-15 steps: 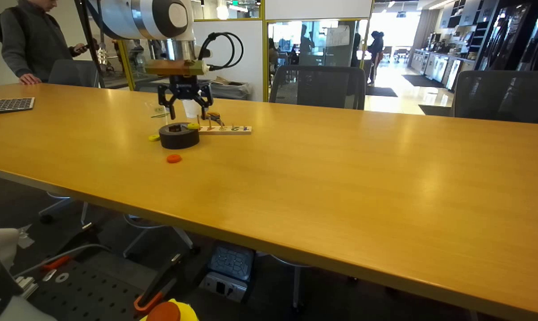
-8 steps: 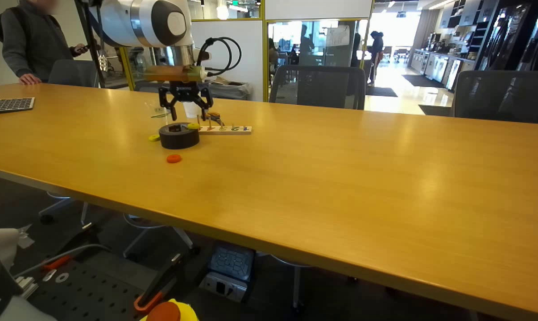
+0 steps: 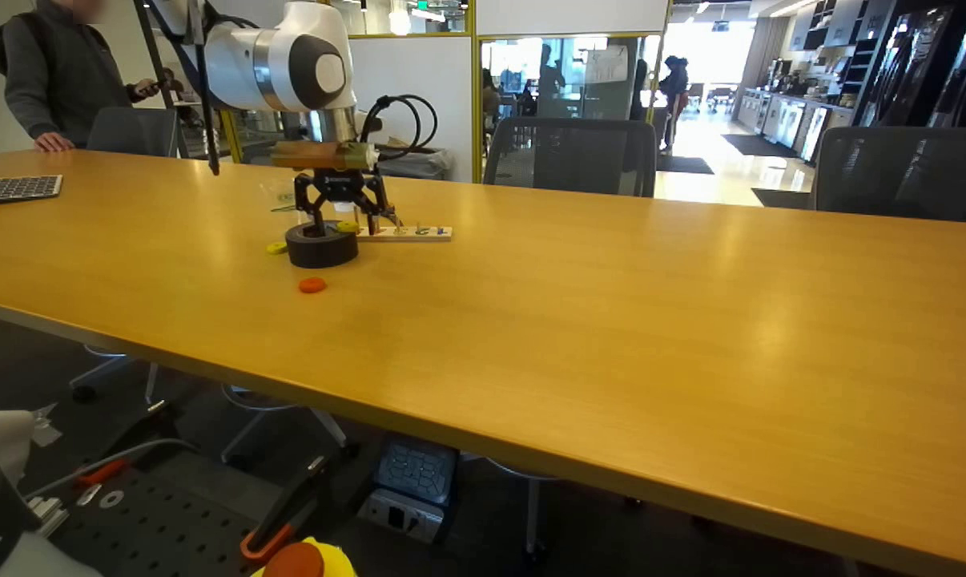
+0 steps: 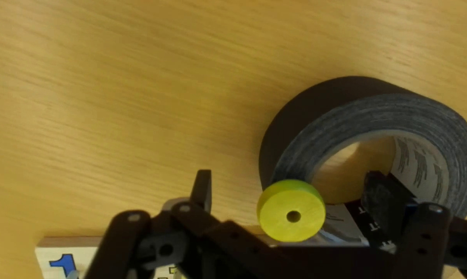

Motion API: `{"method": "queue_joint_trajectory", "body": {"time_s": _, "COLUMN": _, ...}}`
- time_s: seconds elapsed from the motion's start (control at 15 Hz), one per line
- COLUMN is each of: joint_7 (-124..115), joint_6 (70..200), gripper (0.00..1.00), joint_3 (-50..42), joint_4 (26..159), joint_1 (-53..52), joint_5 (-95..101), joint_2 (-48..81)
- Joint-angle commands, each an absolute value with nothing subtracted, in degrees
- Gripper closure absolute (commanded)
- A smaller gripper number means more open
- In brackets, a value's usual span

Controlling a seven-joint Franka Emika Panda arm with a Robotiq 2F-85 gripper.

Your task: Put three round orange blocks in the white cup, then put the two round yellow blocks in the clear cup and put the last round orange block in the white cup

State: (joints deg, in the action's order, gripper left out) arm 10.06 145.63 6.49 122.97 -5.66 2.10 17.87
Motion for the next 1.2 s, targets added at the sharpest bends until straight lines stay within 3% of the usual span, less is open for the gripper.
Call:
{"method": "queue_joint_trajectory", "body": {"time_s": 0.0, "joint_7": 8.0, "joint_6": 146.3, "gripper": 0.0, "joint_3": 5.9, "joint_4": 119.5, "joint_1": -6.4, "joint_5": 4.4, "joint_2": 19.5}}
{"method": "queue_joint_trajectory", "body": {"time_s": 1.13, "joint_7": 12.0, "joint_6": 136.7, "gripper": 0.0, "joint_3": 7.1, "joint_4": 115.4, "joint_1": -5.0, "joint_5": 3.2, "joint_2": 20.5}}
